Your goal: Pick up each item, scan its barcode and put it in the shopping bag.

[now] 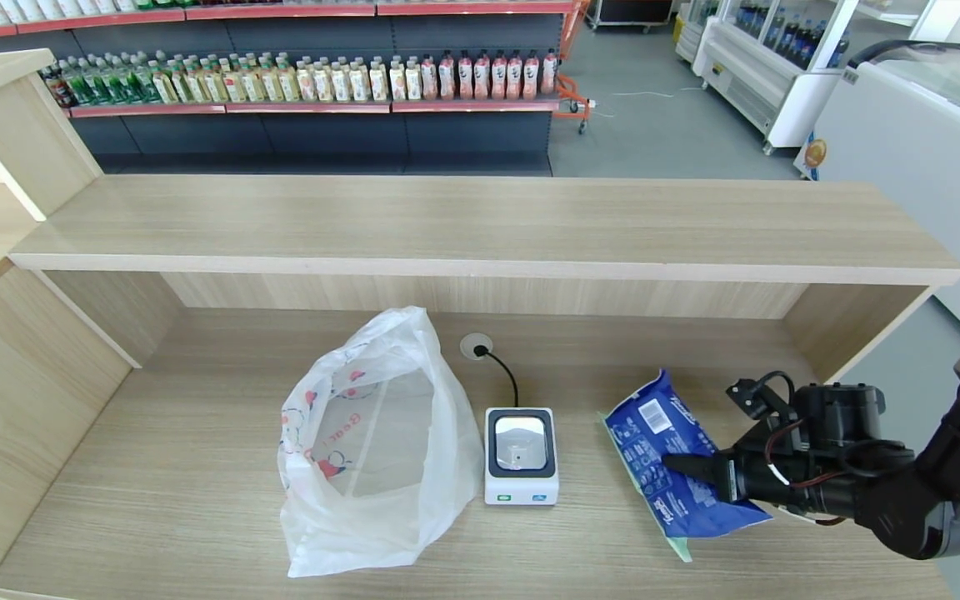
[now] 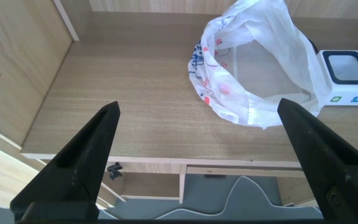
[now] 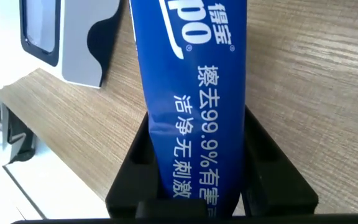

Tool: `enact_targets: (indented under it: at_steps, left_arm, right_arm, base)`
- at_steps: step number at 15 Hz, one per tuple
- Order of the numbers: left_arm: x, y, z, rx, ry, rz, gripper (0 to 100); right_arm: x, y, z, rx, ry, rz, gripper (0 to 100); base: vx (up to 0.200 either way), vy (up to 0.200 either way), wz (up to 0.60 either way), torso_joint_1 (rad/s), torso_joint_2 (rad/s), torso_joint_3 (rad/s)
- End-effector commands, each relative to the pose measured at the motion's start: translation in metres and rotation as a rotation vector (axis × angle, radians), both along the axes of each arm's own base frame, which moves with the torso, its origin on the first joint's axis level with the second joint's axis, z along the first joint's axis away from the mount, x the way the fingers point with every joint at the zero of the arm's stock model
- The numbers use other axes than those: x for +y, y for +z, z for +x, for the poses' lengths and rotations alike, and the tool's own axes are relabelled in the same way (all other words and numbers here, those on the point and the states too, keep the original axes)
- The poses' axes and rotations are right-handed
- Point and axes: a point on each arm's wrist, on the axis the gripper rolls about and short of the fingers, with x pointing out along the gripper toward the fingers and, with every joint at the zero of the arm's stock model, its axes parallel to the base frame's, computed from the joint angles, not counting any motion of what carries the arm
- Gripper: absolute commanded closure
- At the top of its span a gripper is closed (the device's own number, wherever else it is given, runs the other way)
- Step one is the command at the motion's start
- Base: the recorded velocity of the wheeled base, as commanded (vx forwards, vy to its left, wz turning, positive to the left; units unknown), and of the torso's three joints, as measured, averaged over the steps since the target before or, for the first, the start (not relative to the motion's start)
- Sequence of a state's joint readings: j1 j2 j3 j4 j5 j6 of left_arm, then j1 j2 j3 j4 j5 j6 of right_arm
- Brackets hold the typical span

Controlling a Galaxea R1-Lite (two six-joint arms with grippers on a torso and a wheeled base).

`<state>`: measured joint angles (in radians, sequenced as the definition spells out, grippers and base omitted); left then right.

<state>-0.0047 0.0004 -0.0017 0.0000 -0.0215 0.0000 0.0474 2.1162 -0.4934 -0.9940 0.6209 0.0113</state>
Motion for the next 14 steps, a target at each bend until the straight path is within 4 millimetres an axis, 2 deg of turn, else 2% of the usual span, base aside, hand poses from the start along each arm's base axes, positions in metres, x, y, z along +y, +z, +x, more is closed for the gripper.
enact_targets:
  at_steps: [1,3,6,9,14]
  left_arm:
    - [0.0,0.0,0.0,0.0,-0.001,0.0,0]
    - [0.0,0.0,0.0,0.0,-0.001,0.0,0]
    - [0.0,0.0,0.0,0.0,0.0,0.0,0]
    - [0.0,0.0,0.0,0.0,0.0,0.0,0]
    - [0.0,0.0,0.0,0.0,-0.001,0.0,0]
  right_arm:
    - [0.001,0.01,-0.001,-0.026,0.003,0.016,100]
    - [0.006,0.025,-0.005,-0.041,0.048,0.075,100]
    - [0.015,0.06,-0.016,-0.095,0.145,0.178,100]
    - [0.02,0.087,-0.038,-0.143,0.287,0.256,100]
    - [0.019,0.116,-0.071,-0.225,0.5,0.333,100]
  base:
    - [0.0,0.0,0.0,0.0,0.0,0.0]
    - [0.0,0.0,0.0,0.0,0.0,0.0]
    - [0.0,0.0,0.0,0.0,0.0,0.0]
    - [0.0,0.0,0.0,0.0,0.0,0.0]
    - [0.0,0.0,0.0,0.0,0.0,0.0]
